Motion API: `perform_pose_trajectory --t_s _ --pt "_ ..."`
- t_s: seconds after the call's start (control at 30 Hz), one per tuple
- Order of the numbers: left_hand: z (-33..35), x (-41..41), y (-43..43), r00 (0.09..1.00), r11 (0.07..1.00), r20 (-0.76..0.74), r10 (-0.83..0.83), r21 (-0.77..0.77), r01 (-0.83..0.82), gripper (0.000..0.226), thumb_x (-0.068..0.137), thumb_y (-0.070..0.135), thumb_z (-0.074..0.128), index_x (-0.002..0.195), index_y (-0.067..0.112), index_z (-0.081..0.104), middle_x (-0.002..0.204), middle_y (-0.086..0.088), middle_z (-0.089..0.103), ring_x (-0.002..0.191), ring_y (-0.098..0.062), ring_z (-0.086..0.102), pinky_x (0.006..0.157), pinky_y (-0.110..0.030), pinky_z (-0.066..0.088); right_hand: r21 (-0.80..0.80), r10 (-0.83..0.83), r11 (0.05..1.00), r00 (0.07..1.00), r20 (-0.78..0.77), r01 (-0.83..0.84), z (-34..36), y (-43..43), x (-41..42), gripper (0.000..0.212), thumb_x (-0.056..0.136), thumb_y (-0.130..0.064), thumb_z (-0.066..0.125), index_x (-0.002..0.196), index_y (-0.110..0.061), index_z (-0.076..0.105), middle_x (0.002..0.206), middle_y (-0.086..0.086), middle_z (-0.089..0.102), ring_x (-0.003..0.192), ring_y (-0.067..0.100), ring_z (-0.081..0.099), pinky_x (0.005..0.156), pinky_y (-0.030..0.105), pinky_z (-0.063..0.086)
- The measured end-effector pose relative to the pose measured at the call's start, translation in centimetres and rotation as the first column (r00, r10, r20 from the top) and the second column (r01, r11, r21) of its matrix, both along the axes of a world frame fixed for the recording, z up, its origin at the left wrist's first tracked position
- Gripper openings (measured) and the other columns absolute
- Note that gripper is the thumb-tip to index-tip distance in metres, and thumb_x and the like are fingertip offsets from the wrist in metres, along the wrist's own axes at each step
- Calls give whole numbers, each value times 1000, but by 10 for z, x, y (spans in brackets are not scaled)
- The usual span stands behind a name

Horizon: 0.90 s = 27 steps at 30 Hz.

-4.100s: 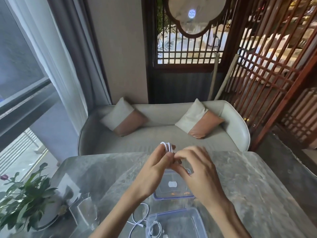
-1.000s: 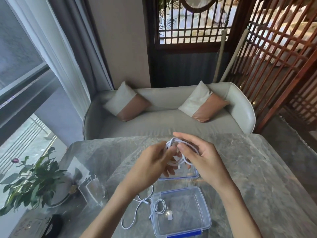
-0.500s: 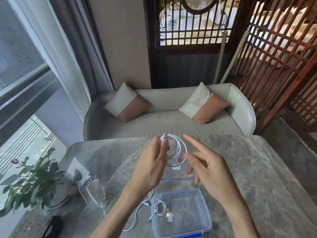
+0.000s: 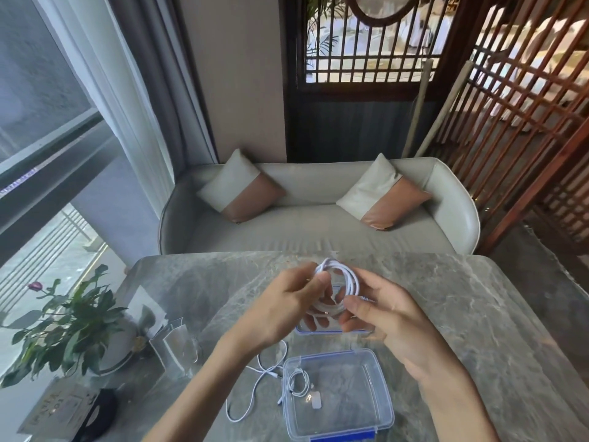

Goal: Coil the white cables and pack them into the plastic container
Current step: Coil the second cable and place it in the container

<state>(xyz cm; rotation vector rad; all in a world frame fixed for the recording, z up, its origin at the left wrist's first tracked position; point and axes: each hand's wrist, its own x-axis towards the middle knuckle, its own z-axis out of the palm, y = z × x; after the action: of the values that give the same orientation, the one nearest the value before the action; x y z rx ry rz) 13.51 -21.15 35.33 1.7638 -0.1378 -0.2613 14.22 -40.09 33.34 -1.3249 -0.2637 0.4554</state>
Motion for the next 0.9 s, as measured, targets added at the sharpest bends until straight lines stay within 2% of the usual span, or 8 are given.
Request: perform_pose_trajectory --t_s 0.1,0.23,0.3,0.37,0.43,0.57,0.7,0.9 --pt "5 5 13 993 984 -108 -57 -177 38 43 95 40 48 96 2 68 90 -18 69 77 -30 64 64 -33 54 113 -35 992 992 -121 49 -3 4 0 35 83 -10 68 117 -16 74 99 10 75 74 10 68 68 19 58" --pt "-4 3 17 980 830 -176 -88 -557 -26 50 96 40 46 127 3 61 121 -28 66 107 -35 65 90 -36 56 244 -119 957 979 -165 157 -4 16 -2 34 87 -9 62 119 -10 72 117 8 74 88 5 68 75 14 57" --pt "-19 -3 4 990 758 -139 22 -643 -107 46 94 30 58 124 -4 58 123 -31 63 112 -39 64 98 -40 52 262 -155 946 977 -144 189 -4 25 -3 34 94 -5 56 126 -9 68 124 11 71 104 10 69 78 14 56" --pt "-30 -6 -7 974 681 -166 153 -697 -226 43 89 26 69 113 -8 58 115 -29 67 101 -34 69 90 -33 55 269 -194 935 968 -158 232 -5 33 -4 37 97 -2 53 131 -10 63 126 14 71 109 14 69 79 16 56" --pt "-32 -6 -9 950 668 -172 260 -679 -306 39 92 27 65 108 -8 61 110 -27 69 91 -29 71 81 -29 57 254 -223 931 960 -169 261 -7 40 -5 39 97 -1 53 134 -12 62 124 16 71 105 17 70 78 17 57" --pt "-28 -2 -6 929 793 -34 369 -510 -334 30 102 22 48 116 3 66 100 -20 75 84 -28 73 70 -31 58 220 -273 925 945 -183 310 -10 47 -6 38 97 1 52 128 -15 67 117 21 72 94 20 64 71 20 58" --pt "-24 5 1 903 862 20 430 -308 -403 27 103 14 44 115 8 68 72 -1 72 59 -11 63 54 -23 50 211 -296 921 940 -169 327 -11 52 -8 39 96 2 53 124 -19 71 103 11 74 82 13 67 69 21 58" --pt "-23 12 -7 841 866 214 498 -186 -465 29 102 7 41 99 16 69 72 -4 64 58 -13 57 54 -28 53 206 -391 880 900 -194 427 -16 60 -5 37 99 -2 51 124 -20 70 98 12 70 77 15 67 68 23 58"
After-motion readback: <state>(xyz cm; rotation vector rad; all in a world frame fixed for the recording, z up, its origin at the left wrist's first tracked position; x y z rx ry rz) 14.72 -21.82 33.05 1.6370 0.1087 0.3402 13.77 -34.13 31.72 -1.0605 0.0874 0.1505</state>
